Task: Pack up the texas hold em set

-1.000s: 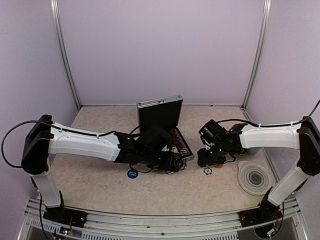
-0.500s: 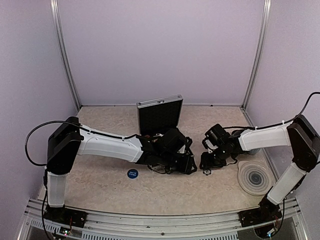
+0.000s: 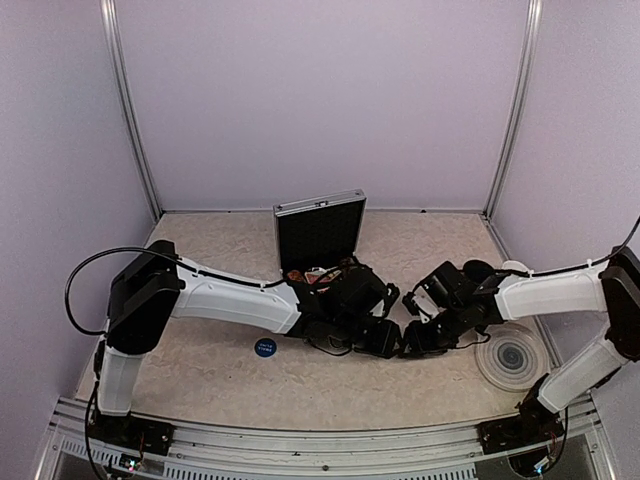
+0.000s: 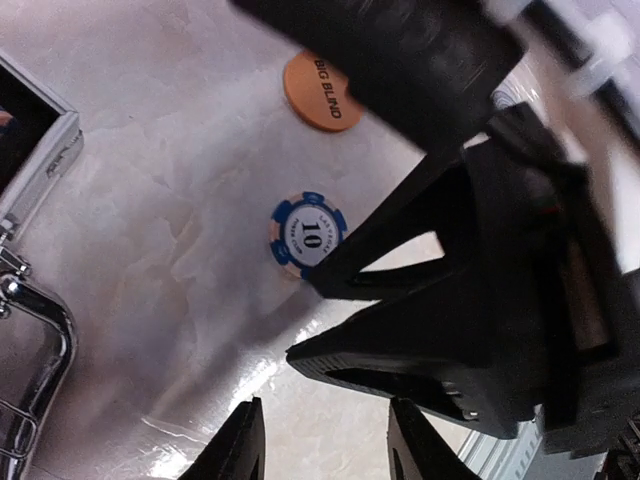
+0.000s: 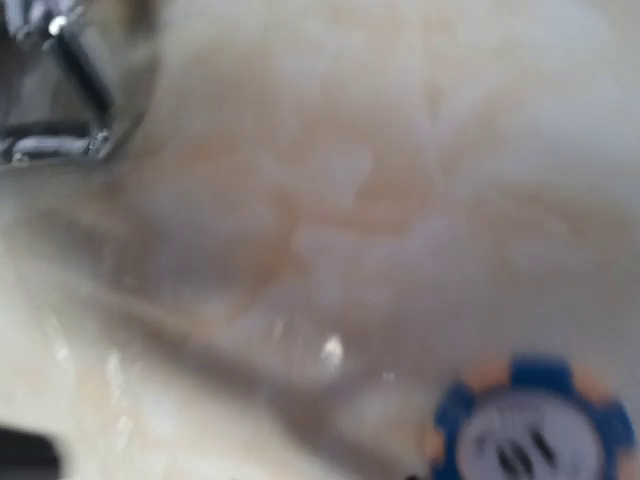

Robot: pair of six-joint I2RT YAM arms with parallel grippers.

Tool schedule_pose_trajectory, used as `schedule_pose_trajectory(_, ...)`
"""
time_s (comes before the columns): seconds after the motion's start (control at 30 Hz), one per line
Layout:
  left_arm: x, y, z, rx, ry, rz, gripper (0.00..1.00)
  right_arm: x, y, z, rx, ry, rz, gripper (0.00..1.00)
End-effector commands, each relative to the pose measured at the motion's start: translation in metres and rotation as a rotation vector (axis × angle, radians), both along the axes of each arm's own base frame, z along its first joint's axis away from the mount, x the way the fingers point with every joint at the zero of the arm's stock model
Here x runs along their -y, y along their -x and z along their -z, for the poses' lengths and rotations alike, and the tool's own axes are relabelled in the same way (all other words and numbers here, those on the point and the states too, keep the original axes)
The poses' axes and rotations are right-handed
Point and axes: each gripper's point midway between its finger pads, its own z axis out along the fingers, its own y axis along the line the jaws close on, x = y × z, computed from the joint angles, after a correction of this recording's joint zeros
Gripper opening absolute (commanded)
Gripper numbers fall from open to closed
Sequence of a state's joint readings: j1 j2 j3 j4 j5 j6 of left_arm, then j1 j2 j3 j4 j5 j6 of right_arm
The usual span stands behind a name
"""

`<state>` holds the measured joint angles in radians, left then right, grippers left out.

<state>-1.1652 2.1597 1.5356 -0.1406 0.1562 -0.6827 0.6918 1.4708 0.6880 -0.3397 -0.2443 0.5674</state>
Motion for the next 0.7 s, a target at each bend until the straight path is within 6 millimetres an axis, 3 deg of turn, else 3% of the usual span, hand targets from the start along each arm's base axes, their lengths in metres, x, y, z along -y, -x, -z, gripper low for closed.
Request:
schedule_pose_trajectory(0.0,0.003,0.010,-0.005,0.041,0.025,0.037,0.42,0.013,-0.010,-0.042,0.094,0.015,0.086,0.40)
schedule_pose_trajectory(0.1,0.003,0.004,-0.007,0.050,0.030,0.026,0.41,0.022,-0.025,-0.061,0.157,0.019,0.150,0.42)
schedule_pose_trajectory(0.33,0.015,-0.021,0.003,0.030,0.054,-0.005,0.40,0.038,-0.020,-0.017,0.075,0.104,0.164,0.40)
schedule_pose_trajectory(0.67,0.033,-0.033,0.029,0.010,0.015,0.002,0.28,0.053,-0.013,-0.004,0.048,0.108,0.202,0.39)
